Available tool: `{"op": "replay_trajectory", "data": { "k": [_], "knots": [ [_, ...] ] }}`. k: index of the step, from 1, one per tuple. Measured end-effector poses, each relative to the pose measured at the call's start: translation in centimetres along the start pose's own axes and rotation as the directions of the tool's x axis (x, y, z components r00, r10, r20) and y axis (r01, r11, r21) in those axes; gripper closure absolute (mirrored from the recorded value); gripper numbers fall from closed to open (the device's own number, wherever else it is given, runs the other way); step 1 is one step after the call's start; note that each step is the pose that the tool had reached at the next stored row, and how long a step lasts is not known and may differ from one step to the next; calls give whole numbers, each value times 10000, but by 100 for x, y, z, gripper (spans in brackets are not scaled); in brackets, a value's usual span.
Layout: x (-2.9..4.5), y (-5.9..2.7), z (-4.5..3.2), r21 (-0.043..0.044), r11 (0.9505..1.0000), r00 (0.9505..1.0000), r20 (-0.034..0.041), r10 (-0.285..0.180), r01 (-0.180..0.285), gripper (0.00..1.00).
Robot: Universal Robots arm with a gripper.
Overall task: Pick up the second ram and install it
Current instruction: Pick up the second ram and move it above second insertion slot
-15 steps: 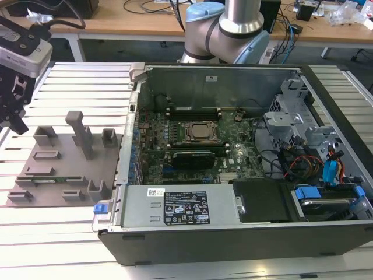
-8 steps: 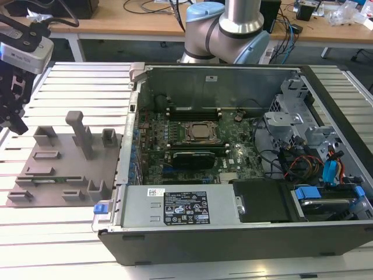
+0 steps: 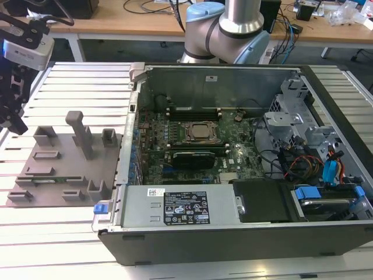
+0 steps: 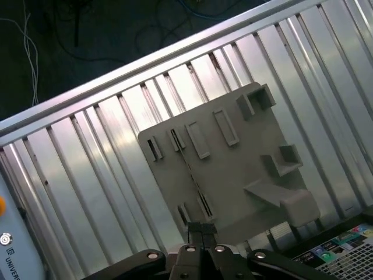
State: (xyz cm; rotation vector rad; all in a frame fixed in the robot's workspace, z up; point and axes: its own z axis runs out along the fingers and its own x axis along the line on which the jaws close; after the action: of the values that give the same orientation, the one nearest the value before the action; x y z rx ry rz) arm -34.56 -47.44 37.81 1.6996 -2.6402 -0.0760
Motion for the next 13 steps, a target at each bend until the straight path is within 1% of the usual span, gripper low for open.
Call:
{"op": "replay_trajectory", "data": {
  "k": [5,7,8,10,13],
  "knots": [
    [0,0,0,-13,9987,9987,-20,-513,513,90],
    [0,0,0,-22,9967,9967,-32,-805,805,90],
    [0,0,0,-28,9948,9948,-40,-1017,1017,90],
    [0,0,0,-36,9916,9916,-51,-1293,1293,90],
    [0,0,0,-55,9828,9828,-71,-1846,1846,90]
  ]
}}
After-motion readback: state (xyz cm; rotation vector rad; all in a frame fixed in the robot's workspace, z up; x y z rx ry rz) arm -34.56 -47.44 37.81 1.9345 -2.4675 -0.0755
